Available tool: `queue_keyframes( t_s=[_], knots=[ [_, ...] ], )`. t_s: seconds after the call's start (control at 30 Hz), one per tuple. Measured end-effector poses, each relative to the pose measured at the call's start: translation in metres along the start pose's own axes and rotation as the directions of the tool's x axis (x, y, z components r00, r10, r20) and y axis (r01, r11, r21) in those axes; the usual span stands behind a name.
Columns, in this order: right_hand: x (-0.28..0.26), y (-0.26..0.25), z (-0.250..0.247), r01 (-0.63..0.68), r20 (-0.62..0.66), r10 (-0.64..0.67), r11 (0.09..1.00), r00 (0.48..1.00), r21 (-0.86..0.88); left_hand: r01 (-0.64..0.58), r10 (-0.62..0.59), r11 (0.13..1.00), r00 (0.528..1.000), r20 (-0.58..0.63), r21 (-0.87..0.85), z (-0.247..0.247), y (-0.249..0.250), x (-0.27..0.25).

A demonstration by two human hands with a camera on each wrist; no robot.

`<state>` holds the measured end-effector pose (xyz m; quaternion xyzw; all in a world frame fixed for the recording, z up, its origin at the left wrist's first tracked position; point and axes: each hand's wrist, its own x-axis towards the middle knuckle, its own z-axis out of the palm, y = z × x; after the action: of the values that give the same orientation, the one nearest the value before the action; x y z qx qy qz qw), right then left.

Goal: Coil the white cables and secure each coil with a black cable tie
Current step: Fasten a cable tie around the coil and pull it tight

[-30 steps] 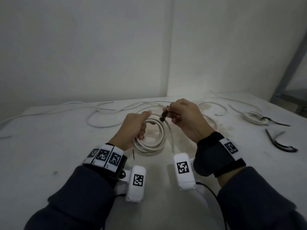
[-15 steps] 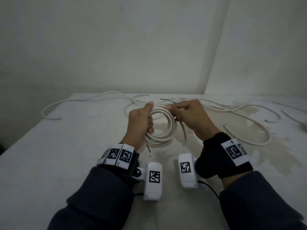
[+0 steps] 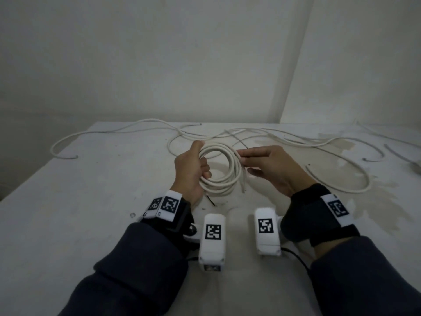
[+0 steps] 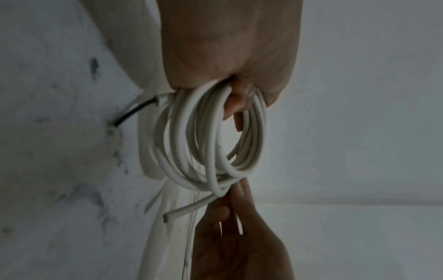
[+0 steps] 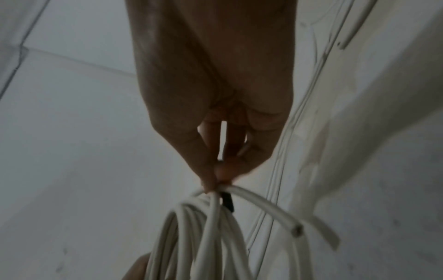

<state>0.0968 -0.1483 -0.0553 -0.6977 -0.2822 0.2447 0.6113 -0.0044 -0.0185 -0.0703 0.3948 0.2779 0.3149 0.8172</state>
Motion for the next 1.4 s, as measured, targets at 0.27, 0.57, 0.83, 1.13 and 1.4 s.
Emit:
queue_keyframes(
  t_s=[0.27, 0.57, 0.83, 1.13, 1.4],
  knots=[
    [0.002, -0.002, -0.003, 0.091, -0.163, -0.082, 0.995, 0.983, 0.049, -0.070, 0.069, 0.983, 0.998, 0.010, 0.168, 0.005, -0.003, 0.000],
    [0.004, -0.001, 0.001, 0.125, -0.165, -0.113, 0.990, 0.980, 0.062, -0.058, 0.072, 0.977, 0.995, -0.066, 0.203, 0.005, -0.005, 0.004],
    [0.000, 0.003, 0.006, 0.003, 0.022, -0.001, 0.996, 1.000, -0.094, -0.009, 0.010, 1.000, 0.996, -0.091, 0.010, 0.002, -0.004, 0.003],
    [0.002, -0.003, -0.003, 0.257, -0.115, -0.255, 0.966, 0.960, 0.004, -0.020, 0.025, 0.991, 0.999, -0.038, 0.129, 0.001, -0.003, 0.006],
    [-0.010, -0.012, 0.006, 0.268, 0.002, -0.284, 0.906, 0.959, 0.327, -0.108, 0.102, 0.961, 0.994, 0.037, 0.253, 0.005, -0.004, 0.004]
  ],
)
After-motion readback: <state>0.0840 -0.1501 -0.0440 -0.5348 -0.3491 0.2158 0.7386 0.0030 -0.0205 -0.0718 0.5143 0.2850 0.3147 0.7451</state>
